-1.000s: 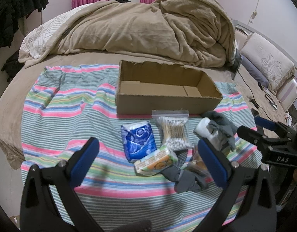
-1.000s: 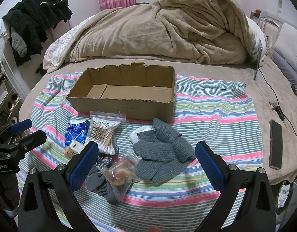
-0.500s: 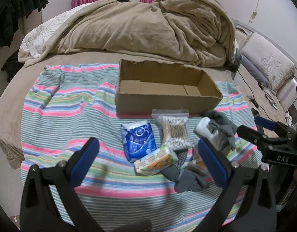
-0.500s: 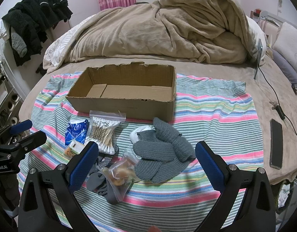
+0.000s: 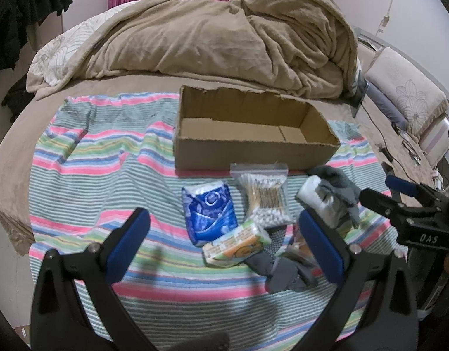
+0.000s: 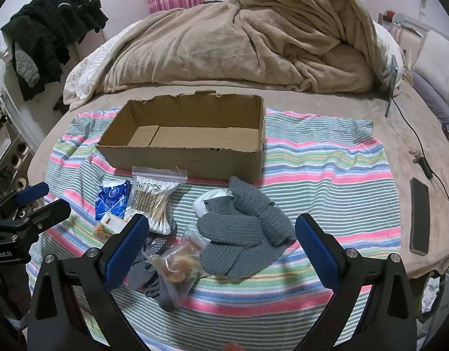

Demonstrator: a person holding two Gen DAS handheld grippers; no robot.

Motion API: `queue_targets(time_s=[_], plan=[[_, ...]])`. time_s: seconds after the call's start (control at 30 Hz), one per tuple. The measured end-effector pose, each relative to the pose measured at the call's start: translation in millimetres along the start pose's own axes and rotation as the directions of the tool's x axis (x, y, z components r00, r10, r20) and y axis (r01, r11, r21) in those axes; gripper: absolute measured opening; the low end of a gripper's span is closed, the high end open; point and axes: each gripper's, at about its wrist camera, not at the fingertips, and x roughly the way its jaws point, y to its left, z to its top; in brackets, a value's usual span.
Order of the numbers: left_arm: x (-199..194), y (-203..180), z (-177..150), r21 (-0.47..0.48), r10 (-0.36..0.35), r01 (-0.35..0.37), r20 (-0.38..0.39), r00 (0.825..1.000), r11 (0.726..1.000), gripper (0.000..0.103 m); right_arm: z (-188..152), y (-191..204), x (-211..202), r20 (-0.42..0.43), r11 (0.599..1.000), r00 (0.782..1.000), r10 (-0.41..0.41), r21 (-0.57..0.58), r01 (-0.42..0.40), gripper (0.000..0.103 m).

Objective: Organize objects

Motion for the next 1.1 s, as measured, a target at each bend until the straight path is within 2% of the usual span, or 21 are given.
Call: queue_targets(time_s=[0.33,0.37,0.5,0.97,1.03,1.1], plan=[[15.1,3.5,3.1,-0.004,0.008,-0.008,-0.021,1.0,1.0,0.102,4.6,-5.4,8.3,-0.014,1.0,1.0,0.002,0.012,-0.002,0.102],[17.0,4.6,3.3,-0.03,0.029,-0.029,-0.018,0.999,0.999,0.102,5.4,-6.8,9.9,-0.018,1.0,1.0,0.001,0.014,-0.001,0.102],[26.8,9.4,5.0,-0.034,0.037,-0.038,-0.028,0.999,0.999,0.102,7.7,-12.7,18.8,-0.03,1.0,1.0,-0.004,0.022,0.005,0.102],[79.5,30.7,-0.7,-0.069,0.058,-0.066,-0.107,0.993,0.995,0.101,4.5,-56.2,63.6,-0.093,0.994,0.995,-0.032,0.102,0.042,0.102],[84.9,32.1,-0.7,-0.068,0.059,-0.067,-0.109,0.992,0.995,0.099,3.7,-61.5,70.3,-0.103,0.993,0.994,-0.023,0.115,0.035,0.1],[91.4,33.9,-0.3,-0.072,0.05,-0.06,-0.124,0.991,0.996,0.091,2.4,-62.9,74.5,-0.114,0.992,0.993,-0.014,0.121,0.028,0.096]])
